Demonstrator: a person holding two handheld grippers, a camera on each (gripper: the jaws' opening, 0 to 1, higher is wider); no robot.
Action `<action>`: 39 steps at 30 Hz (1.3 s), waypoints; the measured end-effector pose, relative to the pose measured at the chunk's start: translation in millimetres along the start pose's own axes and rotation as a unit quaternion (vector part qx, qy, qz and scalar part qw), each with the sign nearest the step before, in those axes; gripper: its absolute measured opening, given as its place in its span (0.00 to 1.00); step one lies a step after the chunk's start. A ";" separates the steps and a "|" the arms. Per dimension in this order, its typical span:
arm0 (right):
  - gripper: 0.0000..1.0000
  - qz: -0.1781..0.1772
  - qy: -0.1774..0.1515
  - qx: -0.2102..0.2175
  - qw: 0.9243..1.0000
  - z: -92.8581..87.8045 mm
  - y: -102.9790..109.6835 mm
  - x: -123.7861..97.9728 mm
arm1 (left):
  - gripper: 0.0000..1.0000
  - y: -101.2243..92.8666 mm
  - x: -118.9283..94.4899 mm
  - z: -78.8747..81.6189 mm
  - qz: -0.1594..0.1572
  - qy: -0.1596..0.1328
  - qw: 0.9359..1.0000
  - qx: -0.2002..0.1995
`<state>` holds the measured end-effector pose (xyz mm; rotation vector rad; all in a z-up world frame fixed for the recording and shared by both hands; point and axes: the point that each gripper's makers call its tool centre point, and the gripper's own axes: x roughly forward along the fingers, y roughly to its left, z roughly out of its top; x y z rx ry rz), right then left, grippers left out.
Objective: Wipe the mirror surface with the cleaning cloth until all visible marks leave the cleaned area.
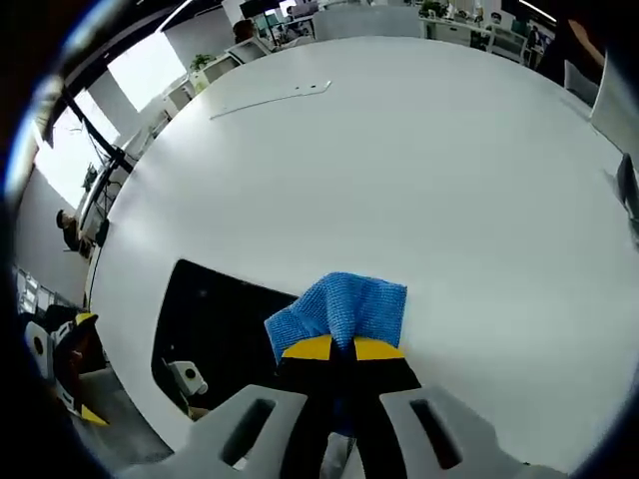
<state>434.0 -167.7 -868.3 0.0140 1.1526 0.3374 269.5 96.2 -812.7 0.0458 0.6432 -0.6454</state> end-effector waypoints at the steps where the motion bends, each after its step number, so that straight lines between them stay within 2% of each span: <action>1: 0.00 0.000 0.001 0.000 1.000 1.2 -0.4 0.7 | 0.99 -0.1 -0.2 0.6 0.000 -0.001 1.000 0.000; 8: 0.00 -0.001 0.004 0.002 1.000 10.5 -2.1 5.2 | 0.99 -1.3 -0.6 1.3 -0.002 -0.002 1.000 -0.001; 16: 0.00 0.002 0.002 0.011 1.000 9.3 -1.6 4.3 | 0.99 -2.6 -0.8 4.9 -0.004 -0.011 1.000 0.007; 20: 0.00 -0.003 0.003 -0.004 1.000 9.3 -0.8 4.2 | 0.99 -2.4 -0.7 4.9 -0.004 -0.011 1.000 0.007; 23: 0.00 0.000 0.001 0.003 1.000 9.0 -1.4 3.3 | 0.99 -2.4 -0.7 4.8 -0.004 -0.011 1.000 0.006; 39: 0.00 0.012 -0.031 0.005 0.999 16.5 -3.6 -30.9 | 0.99 -1.0 -0.8 4.6 -0.001 -0.013 1.000 0.010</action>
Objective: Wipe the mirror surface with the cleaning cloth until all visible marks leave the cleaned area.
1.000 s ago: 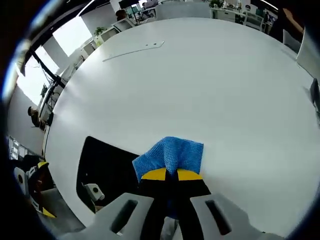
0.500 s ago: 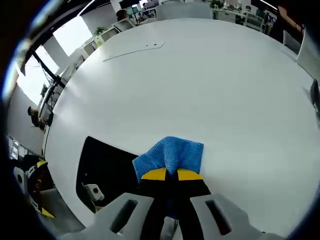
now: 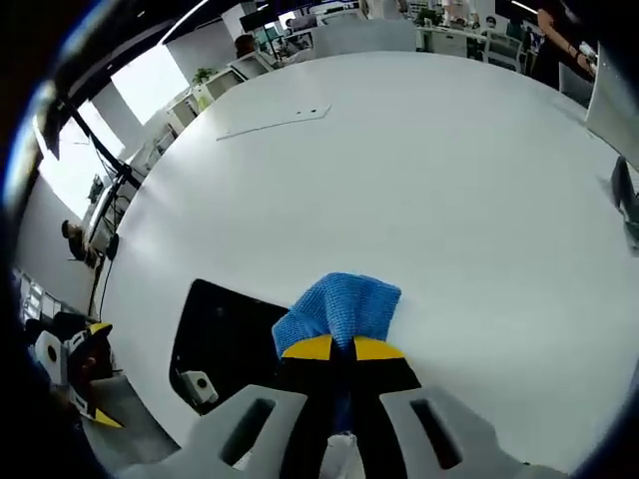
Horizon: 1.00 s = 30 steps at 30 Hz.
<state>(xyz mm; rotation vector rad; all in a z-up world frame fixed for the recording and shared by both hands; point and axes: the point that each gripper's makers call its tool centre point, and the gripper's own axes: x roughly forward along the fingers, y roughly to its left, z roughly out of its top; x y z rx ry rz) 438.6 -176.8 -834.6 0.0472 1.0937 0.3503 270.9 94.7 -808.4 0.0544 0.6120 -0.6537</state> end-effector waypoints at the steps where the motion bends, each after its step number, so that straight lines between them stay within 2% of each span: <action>1: 0.00 0.001 -0.002 -0.001 1.000 0.7 -0.4 -2.3 | 0.99 -0.1 -0.2 0.2 0.000 0.000 1.000 -0.001; 11: 0.00 -0.005 -0.007 0.003 1.000 -0.9 -26.7 -22.1 | 0.99 -0.5 -0.4 0.3 0.001 0.001 1.000 0.000; 16: 0.00 -0.013 -0.005 0.008 1.000 -12.1 -44.6 -43.5 | 0.99 0.3 -0.6 0.1 0.003 0.001 1.000 0.000; 23: 0.00 -0.027 -0.003 0.021 0.999 -23.9 -71.5 -61.5 | 0.99 0.5 -0.5 0.4 0.004 0.001 1.000 -0.001; 30: 0.00 -0.031 0.002 0.018 0.999 -29.5 -75.4 -64.9 | 0.99 0.9 -0.5 -0.1 0.005 0.004 1.000 0.001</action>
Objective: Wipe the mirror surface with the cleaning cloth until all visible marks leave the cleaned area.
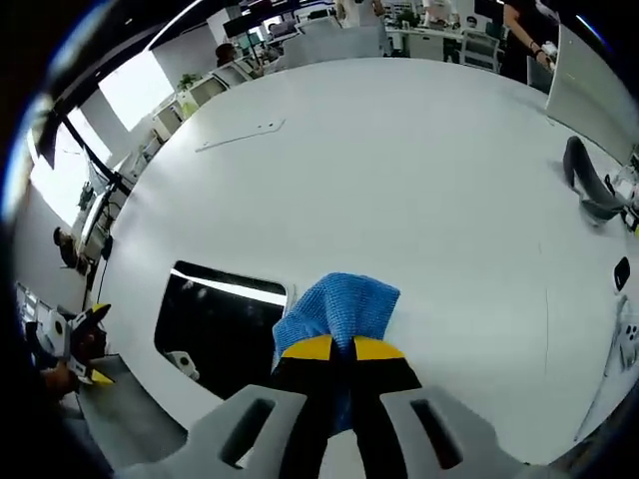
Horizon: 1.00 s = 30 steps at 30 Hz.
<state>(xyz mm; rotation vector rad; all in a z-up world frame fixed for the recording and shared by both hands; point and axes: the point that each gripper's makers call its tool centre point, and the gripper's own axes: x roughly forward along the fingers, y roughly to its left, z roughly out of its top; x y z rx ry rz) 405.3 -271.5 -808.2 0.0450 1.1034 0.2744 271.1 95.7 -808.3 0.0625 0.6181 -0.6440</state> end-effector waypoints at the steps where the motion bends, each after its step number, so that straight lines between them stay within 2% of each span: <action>1: 0.00 0.000 0.001 0.000 1.000 -0.9 0.3 0.8 | 0.99 0.1 -0.1 -0.2 0.000 0.001 1.000 -0.001; 8: 0.00 0.004 0.012 0.000 1.000 -11.5 4.7 13.0 | 0.99 0.1 0.0 -0.9 0.000 0.003 1.000 -0.002; 14: 0.00 0.004 0.025 0.004 1.000 -33.2 6.0 44.8 | 0.99 -0.2 -0.1 -1.2 0.000 0.004 1.000 0.000; 17: 0.01 -0.011 0.038 0.008 0.999 -49.5 1.4 62.3 | 0.99 0.0 -0.4 -1.2 0.000 0.004 1.000 -0.001; 18: 0.01 -0.005 0.016 0.014 1.000 -42.4 3.2 60.4 | 0.99 0.2 -0.5 -1.2 0.000 0.004 1.000 -0.001; 19: 0.01 -0.007 0.030 0.011 0.999 -45.1 2.7 56.2 | 0.99 0.3 -0.5 -1.1 0.000 0.003 1.000 -0.001; 20: 0.00 -0.006 0.033 -0.016 0.999 -44.3 2.9 55.7 | 0.99 0.5 -0.6 -1.2 0.000 0.003 1.000 -0.001; 28: 0.01 0.006 0.033 -0.010 0.999 -44.5 1.8 57.1 | 0.99 -2.9 0.7 -1.4 -0.001 0.007 1.000 -0.005; 30: 0.01 0.003 0.038 -0.009 0.999 -44.1 2.0 57.1 | 0.99 -9.3 1.2 2.1 -0.013 -0.002 1.000 0.011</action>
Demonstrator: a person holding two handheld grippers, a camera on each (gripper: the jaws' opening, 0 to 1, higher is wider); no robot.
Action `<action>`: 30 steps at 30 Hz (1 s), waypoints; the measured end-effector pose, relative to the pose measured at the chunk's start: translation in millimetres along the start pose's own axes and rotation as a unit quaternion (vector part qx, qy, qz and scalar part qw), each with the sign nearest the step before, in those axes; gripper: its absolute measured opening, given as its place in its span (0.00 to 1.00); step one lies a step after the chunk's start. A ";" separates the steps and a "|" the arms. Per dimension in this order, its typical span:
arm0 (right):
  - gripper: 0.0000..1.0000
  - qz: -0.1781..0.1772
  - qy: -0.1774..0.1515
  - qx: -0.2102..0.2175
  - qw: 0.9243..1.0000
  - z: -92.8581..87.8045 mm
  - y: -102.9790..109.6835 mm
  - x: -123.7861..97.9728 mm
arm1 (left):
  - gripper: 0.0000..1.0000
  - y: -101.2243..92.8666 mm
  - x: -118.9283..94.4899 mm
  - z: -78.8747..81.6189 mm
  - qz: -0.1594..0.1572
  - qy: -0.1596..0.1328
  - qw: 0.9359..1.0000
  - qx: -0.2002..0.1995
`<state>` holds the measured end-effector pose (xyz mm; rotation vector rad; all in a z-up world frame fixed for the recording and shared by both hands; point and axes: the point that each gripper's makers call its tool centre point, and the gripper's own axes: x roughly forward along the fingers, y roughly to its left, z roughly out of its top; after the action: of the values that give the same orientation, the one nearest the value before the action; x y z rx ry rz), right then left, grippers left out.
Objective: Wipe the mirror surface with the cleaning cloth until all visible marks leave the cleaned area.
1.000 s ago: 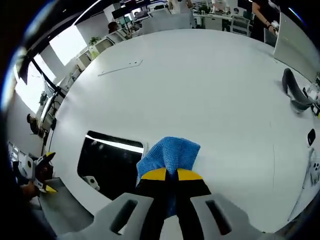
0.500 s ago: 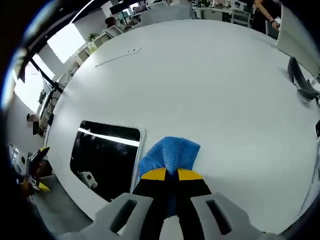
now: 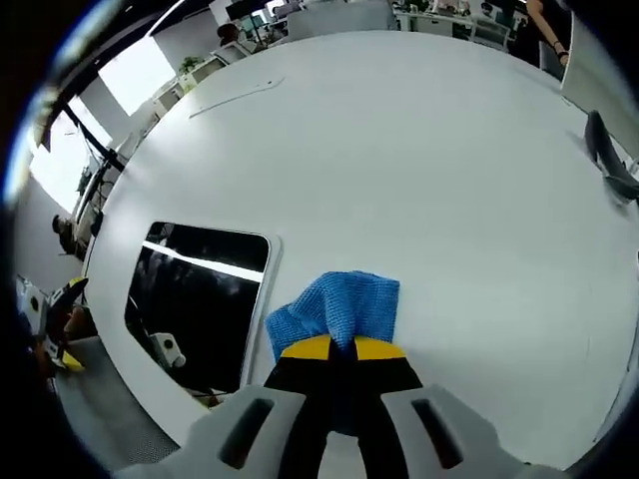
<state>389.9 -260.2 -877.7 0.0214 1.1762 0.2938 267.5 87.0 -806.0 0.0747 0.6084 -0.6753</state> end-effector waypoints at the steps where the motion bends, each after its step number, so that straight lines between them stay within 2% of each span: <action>1: 0.01 0.000 0.000 -0.002 1.000 -0.5 0.2 -0.1 | 0.99 1.7 -0.4 -0.7 0.003 0.002 1.000 -0.004; 3: 0.01 0.001 -0.001 -0.005 1.000 -0.6 0.0 -0.3 | 0.99 4.8 -1.8 -0.6 0.006 0.003 1.000 -0.024; 5: 0.06 0.013 -0.010 -0.010 1.000 0.0 2.1 -2.8 | 0.99 5.2 -2.2 3.0 0.007 -0.007 1.000 -0.018; 7: 0.19 0.033 -0.057 -0.031 0.997 9.7 7.8 -11.9 | 0.99 2.9 -2.3 4.4 0.001 -0.011 1.000 -0.021; 8: 0.29 0.038 -0.071 -0.038 0.996 8.3 8.4 -22.1 | 0.99 3.1 -2.8 5.5 0.000 -0.014 1.000 -0.025; 10: 0.38 0.069 -0.107 -0.065 0.990 9.1 15.8 -39.7 | 0.99 6.9 -3.0 7.6 0.008 -0.018 0.999 -0.026; 11: 0.42 0.067 -0.110 -0.081 0.988 5.8 12.1 -45.9 | 0.99 8.5 -3.5 6.9 0.012 -0.017 0.999 -0.029; 13: 0.51 0.075 -0.142 -0.124 0.979 4.2 8.5 -62.4 | 0.99 8.5 -4.1 8.3 0.011 -0.022 0.999 -0.028; 14: 0.57 0.071 -0.144 -0.129 0.979 0.2 3.4 -67.7 | 0.99 9.3 -4.3 8.9 0.014 -0.022 0.999 -0.024; 15: 0.60 0.088 -0.167 -0.140 0.972 0.3 3.6 -76.3 | 0.99 10.5 -4.6 8.7 0.018 -0.022 0.999 -0.025; 17: 0.66 0.080 -0.163 -0.137 0.974 -9.1 -9.5 -83.9 | 0.99 15.1 -5.0 6.8 0.029 -0.017 0.999 -0.016; 18: 0.70 0.087 -0.183 -0.152 0.967 -6.0 -10.6 -89.0 | 0.99 15.2 -5.3 6.2 0.028 -0.018 0.999 -0.015; 20: 0.80 0.082 -0.204 -0.153 0.964 -8.7 -18.7 -100.3 | 0.99 13.9 -6.3 9.3 0.026 -0.026 0.999 -0.013; 21: 0.84 0.098 -0.221 -0.153 0.958 -9.7 -17.7 -107.8 | 0.99 14.0 -6.4 10.1 0.027 -0.027 0.999 -0.012; 22: 0.86 0.107 -0.228 -0.150 0.956 -12.4 -17.2 -112.9 | 0.99 12.6 -6.8 11.7 0.026 -0.028 0.999 -0.019; 24: 0.91 0.095 -0.231 -0.159 0.955 -20.1 -24.3 -120.1 | 0.99 9.8 -7.5 13.6 0.021 -0.031 0.999 -0.020; 25: 0.92 0.098 -0.251 -0.174 0.947 -20.7 -25.1 -125.0 | 0.99 9.4 -8.1 15.1 0.020 -0.035 0.999 -0.018; 26: 0.94 0.103 -0.257 -0.175 0.945 -23.6 -25.3 -127.4 | 0.99 9.7 -8.5 14.7 0.021 -0.034 0.999 -0.019; 28: 0.98 0.102 -0.249 -0.168 0.948 -37.4 -26.3 -127.5 | 0.99 10.4 -10.2 15.7 0.025 -0.036 0.999 -0.021; 29: 0.98 0.104 -0.246 -0.174 0.948 -42.3 -25.7 -127.1 | 0.99 9.6 -11.5 16.9 0.024 -0.041 0.999 -0.021; 30: 0.98 0.098 -0.251 -0.191 0.944 -45.7 -25.9 -128.1 | 0.99 9.0 -12.4 16.8 0.026 -0.041 0.999 -0.019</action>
<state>308.9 -321.7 -783.9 -0.1206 0.5966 0.6494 273.8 96.8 -786.5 0.0273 0.5383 -0.6131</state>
